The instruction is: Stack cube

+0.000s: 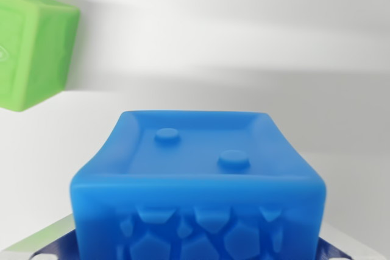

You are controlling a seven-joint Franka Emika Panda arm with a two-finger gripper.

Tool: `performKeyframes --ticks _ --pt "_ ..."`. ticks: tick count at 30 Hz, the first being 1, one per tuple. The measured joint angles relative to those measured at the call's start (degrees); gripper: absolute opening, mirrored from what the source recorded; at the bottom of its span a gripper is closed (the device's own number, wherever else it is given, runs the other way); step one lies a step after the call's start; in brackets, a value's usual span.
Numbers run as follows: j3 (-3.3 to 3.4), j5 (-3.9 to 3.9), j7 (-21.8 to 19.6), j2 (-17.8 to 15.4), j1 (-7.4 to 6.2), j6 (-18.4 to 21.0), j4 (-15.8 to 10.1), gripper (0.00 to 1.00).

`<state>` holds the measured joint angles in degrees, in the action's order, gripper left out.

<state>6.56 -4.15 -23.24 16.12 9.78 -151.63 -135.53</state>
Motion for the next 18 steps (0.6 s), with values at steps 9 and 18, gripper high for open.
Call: performKeyframes --ticks 9,18 --pt "0.01 0.35 -4.53 -0.98 -1.81 1.14 0.16 0.0" --pt "0.01 0.66 -8.9 -1.74 -3.56 2.3 0.51 0.0"
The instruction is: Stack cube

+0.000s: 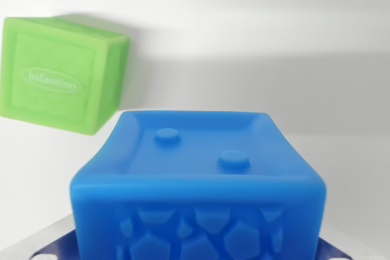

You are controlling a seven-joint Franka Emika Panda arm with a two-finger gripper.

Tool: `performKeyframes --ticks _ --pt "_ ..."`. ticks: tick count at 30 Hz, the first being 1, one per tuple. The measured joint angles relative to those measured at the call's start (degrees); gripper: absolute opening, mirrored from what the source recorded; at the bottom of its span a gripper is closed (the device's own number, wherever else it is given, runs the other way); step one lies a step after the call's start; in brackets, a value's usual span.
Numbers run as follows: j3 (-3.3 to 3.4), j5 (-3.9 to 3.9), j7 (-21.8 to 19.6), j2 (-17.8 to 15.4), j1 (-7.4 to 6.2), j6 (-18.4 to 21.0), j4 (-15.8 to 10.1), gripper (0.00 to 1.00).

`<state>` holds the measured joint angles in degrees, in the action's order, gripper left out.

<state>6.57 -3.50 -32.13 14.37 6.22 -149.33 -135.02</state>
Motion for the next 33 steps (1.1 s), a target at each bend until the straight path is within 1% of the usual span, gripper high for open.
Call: performKeyframes --ticks 12,33 --pt "-0.01 0.44 -5.8 -1.01 -2.3 1.63 0.69 0.0" --pt "-0.07 0.83 -15.15 -2.19 -6.02 4.52 2.4 0.0"
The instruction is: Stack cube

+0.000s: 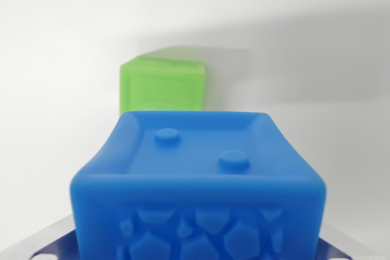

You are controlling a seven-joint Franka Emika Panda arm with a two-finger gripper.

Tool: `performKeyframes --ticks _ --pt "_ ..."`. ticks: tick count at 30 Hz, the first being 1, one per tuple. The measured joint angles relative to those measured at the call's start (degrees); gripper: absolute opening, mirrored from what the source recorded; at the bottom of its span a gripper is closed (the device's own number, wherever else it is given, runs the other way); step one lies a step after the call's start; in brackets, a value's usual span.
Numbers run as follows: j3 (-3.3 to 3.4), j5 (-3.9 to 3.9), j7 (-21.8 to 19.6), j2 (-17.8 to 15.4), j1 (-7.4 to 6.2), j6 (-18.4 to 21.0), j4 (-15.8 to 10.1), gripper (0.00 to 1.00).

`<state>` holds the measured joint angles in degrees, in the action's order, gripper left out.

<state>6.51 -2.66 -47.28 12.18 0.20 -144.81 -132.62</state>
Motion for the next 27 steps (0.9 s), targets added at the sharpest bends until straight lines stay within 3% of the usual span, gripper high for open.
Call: performKeyframes --ticks 16,27 --pt "-0.05 0.21 -5.96 -0.42 -2.49 1.83 1.46 0.0" --pt "-0.11 -0.26 -5.81 3.97 -2.48 -2.19 1.36 0.0"
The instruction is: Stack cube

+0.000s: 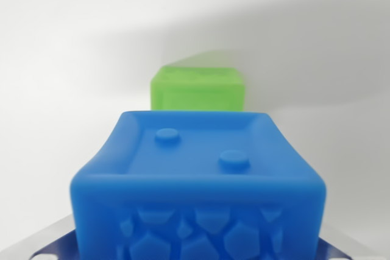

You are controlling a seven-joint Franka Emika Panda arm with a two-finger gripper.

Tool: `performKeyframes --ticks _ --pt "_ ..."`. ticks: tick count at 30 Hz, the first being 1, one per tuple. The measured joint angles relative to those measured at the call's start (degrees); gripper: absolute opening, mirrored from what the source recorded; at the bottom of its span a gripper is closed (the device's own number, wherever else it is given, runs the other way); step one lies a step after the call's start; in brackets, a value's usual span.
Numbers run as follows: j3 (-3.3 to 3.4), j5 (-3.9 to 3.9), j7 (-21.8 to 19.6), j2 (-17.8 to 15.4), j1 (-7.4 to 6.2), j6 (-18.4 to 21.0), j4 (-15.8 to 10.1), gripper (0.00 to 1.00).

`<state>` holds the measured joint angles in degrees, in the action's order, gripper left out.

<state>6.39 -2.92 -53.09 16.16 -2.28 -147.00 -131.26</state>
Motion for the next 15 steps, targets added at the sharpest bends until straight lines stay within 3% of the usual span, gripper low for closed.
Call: performKeyframes --ticks 15 --pt "-0.41 -1.06 0.69 4.61 0.2 -4.5 0.06 0.0"
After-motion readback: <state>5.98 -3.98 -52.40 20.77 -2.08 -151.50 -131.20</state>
